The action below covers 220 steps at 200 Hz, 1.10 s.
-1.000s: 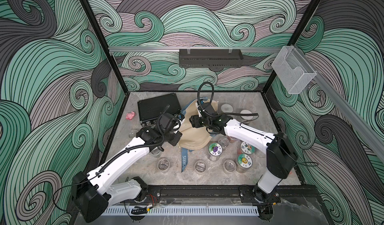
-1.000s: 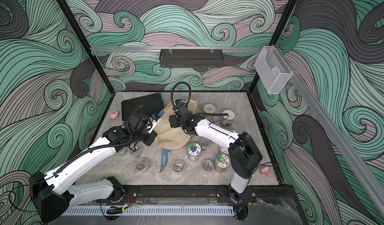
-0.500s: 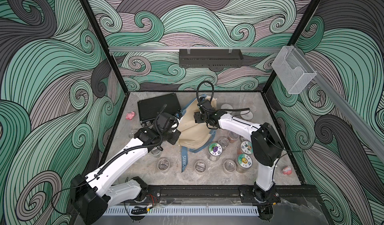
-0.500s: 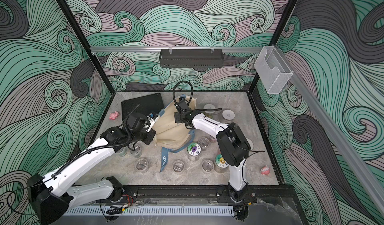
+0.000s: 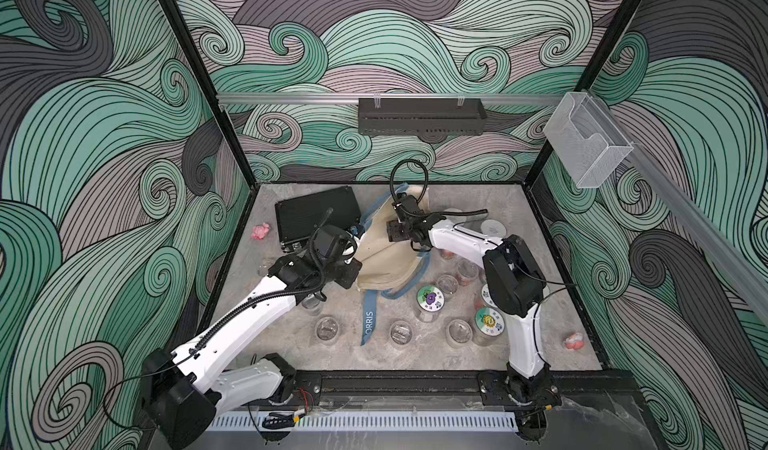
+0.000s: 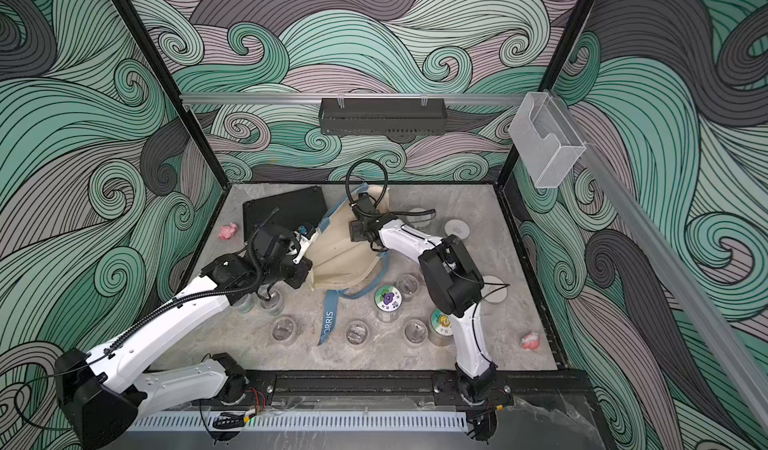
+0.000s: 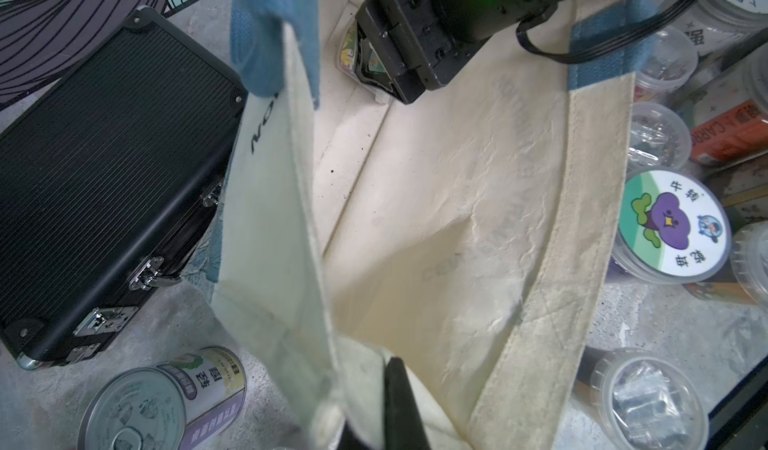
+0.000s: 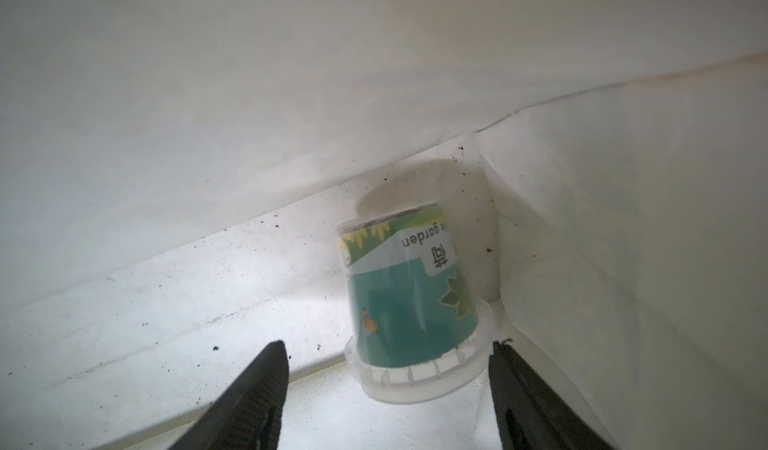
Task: Take out the seed jars from the canvas bag
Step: Pick up the seed jar from the canvas bag.
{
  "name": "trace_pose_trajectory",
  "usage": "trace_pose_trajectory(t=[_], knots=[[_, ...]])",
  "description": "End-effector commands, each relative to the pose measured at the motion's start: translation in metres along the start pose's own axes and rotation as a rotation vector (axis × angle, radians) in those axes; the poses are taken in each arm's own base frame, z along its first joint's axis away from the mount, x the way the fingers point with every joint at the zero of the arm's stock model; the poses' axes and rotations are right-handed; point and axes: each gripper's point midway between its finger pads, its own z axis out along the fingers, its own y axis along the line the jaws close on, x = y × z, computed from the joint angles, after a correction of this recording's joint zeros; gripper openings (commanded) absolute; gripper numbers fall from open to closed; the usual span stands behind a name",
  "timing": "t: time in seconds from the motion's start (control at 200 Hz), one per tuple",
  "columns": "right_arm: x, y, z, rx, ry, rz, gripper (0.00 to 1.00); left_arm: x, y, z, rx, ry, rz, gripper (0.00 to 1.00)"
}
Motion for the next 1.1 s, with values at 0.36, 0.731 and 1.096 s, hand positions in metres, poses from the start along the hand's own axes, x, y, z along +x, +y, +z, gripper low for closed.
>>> trace_pose_trajectory(t=[0.36,0.731,1.096], knots=[[0.024,0.019,0.026,-0.097,0.117,0.017,0.79,0.000,0.000,-0.003,0.015,-0.019,-0.009,0.00],[0.019,0.013,0.041,-0.041,0.091,0.107,0.94,0.000,-0.001,-0.002,0.024,-0.022,-0.017,0.00],[0.018,0.008,0.056,-0.006,0.084,0.241,0.85,0.002,-0.002,-0.002,0.033,-0.026,-0.023,0.00]])
